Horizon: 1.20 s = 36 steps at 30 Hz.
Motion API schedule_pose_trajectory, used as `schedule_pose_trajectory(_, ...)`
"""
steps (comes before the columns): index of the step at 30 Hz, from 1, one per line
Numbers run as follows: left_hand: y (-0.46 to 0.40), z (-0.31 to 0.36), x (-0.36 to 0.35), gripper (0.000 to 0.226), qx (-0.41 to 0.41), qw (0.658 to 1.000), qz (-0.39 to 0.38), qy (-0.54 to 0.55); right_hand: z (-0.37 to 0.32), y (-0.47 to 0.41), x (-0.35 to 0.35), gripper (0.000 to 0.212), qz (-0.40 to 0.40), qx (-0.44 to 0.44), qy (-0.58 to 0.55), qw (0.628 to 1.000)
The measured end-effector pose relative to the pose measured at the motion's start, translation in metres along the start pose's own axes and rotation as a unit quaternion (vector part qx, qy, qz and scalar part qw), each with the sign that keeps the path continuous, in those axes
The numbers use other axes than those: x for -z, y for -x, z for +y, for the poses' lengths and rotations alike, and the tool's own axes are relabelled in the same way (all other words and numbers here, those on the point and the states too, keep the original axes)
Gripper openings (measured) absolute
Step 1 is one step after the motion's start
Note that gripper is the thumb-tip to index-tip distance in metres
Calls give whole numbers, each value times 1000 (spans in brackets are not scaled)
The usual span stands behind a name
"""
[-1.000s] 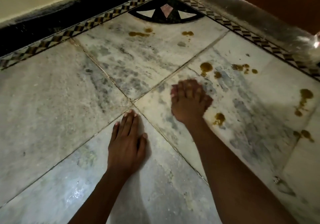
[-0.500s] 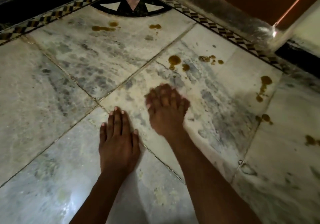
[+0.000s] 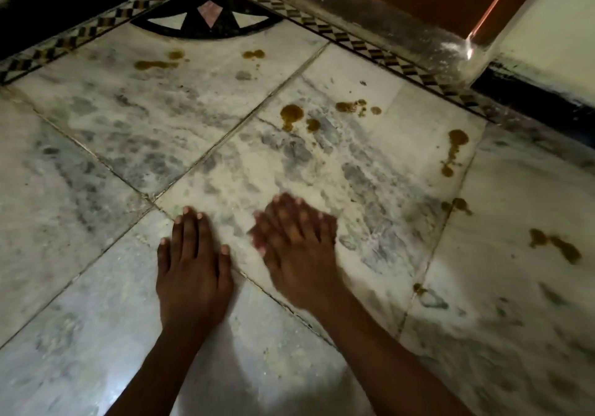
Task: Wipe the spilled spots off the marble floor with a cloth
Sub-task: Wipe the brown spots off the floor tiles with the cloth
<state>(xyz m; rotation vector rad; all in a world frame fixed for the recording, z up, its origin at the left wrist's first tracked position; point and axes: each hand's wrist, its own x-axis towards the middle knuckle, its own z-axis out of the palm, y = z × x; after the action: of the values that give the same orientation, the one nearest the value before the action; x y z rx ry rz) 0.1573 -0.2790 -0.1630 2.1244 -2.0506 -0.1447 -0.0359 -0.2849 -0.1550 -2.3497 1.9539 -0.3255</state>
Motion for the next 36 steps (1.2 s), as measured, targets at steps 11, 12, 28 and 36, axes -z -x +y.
schedule_pose_trajectory(11,14,25,2,75,-22,996,-19,79,51,11,3,56,-1,-147,-4,989)
schedule_pose_trajectory(12,16,36,1,76,-34,995,-22,93,46,29,6,54,12,-93,10,996)
schedule_pose_trajectory(28,9,124,-21,69,-85,992,-1,92,108,84,28,53,-10,-98,12,995)
schedule_pose_trajectory(36,11,131,-23,68,-85,995,-6,45,141,83,37,57,-30,-397,-41,916)
